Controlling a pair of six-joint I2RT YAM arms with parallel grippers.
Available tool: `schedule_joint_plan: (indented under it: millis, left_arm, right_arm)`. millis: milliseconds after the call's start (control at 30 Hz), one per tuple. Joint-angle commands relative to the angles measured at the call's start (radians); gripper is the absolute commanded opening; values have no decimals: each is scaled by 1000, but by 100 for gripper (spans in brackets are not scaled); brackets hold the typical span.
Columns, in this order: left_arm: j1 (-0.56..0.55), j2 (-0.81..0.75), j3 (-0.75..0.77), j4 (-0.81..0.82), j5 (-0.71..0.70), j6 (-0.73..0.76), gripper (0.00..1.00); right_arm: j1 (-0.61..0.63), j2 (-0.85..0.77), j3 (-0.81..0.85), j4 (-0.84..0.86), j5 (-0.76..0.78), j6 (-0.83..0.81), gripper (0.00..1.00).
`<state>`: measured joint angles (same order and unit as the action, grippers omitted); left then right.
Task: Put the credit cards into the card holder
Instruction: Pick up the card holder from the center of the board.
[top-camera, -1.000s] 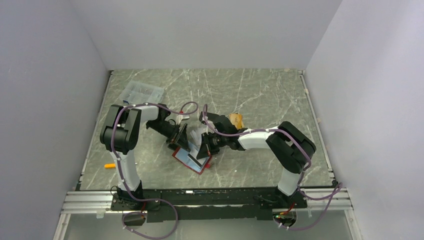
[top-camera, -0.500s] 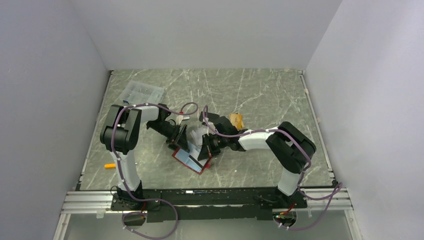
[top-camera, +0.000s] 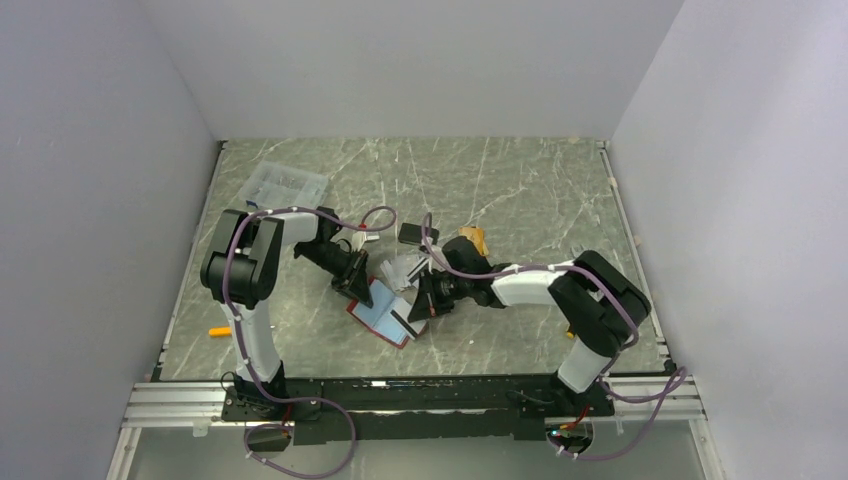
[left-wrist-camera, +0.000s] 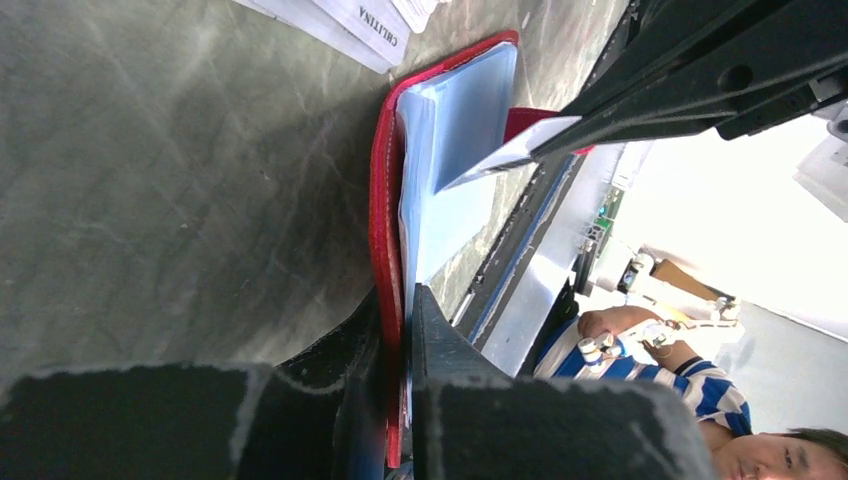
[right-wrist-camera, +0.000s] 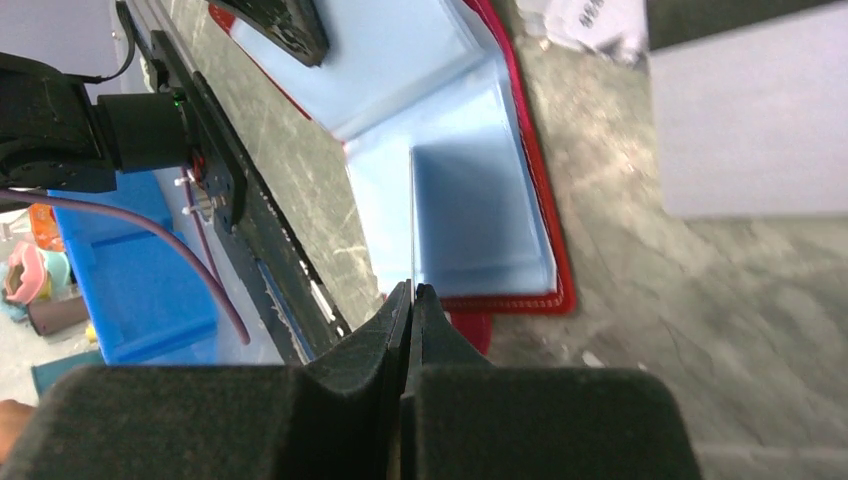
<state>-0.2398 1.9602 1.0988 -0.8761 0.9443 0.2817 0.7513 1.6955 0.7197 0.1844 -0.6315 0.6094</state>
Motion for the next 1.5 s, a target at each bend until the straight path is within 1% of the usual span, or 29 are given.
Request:
schedule_joint_plan:
  millis: [0,167,300,367,400,467,500,567,600,633,667,733,867,900,933,1000,1067,1133,1167,1233,1300,1400,1433,1467]
  left_arm:
    - [-10,-42,23,23,105,-54,10]
    - [-77,-73,88,88,241,-148,10]
    - [-142,-116,127,221,307,-269,10]
    - [-159,-134,148,310,309,-356,11]
    - [-162,-141,154,368,307,-402,11]
    - [-163,-148,159,516,319,-519,11]
    - [-163,-154,164,596,323,-584,11]
    - [-160,-173,170,763,322,-710,11]
    - [-156,-186,171,847,323,-802,11]
    - [-154,-198,179,934,323,-859,11]
    - [-150,-208,195,981,320,-898,11]
    - [-147,-222,240,1015,326,-944,11]
    - [-147,-257,295,1094,338,-1043,8]
    - [-147,-267,309,1100,344,-1054,5]
    - [-146,-280,325,1062,346,-1043,1]
    - [-147,-301,374,967,351,-992,0]
    - [-147,-315,410,906,373,-976,0]
    - [-147,-334,417,913,401,-1005,0]
    - [-147,-352,408,942,411,-1026,0]
    - [-149,-394,366,1069,442,-1096,0]
    - [-151,-423,312,1265,474,-1233,0]
    - [-154,-426,273,1572,520,-1462,0]
    - [-154,-420,265,1677,527,-1563,0]
    - [-154,-418,258,1754,531,-1604,0]
  right_arm:
    - [-31,-93,-59,29,45,4,0]
    - [-86,-260,-121,24,110,24,0]
    - [-116,-477,-173,-2,209,38,0]
    - [-121,-572,-188,-17,292,52,0]
    - [-121,-620,-199,-16,357,78,0]
    - [-119,-709,-264,69,446,116,0]
    - [-116,-758,-323,175,479,138,0]
    - [-92,-853,-422,357,613,176,0]
    - [-74,-885,-439,405,693,161,0]
    - [-59,-907,-429,413,741,132,0]
    - [-49,-909,-398,397,771,96,0]
    - [-40,-887,-342,386,794,51,0]
    - [-29,-850,-294,510,800,45,0]
    - [-28,-844,-280,520,800,43,0]
    - [-28,-843,-269,530,800,43,0]
    - [-27,-846,-262,578,798,45,0]
    - [-28,-850,-255,622,794,51,0]
    - [-27,-848,-240,661,785,55,0]
    - [-27,-845,-228,676,779,56,0]
    - [-27,-834,-212,717,768,66,0]
    - [-28,-818,-199,781,739,83,0]
    - [-27,-791,-170,863,692,116,0]
    - [-27,-784,-158,877,676,127,0]
    - [-27,-777,-147,891,661,133,0]
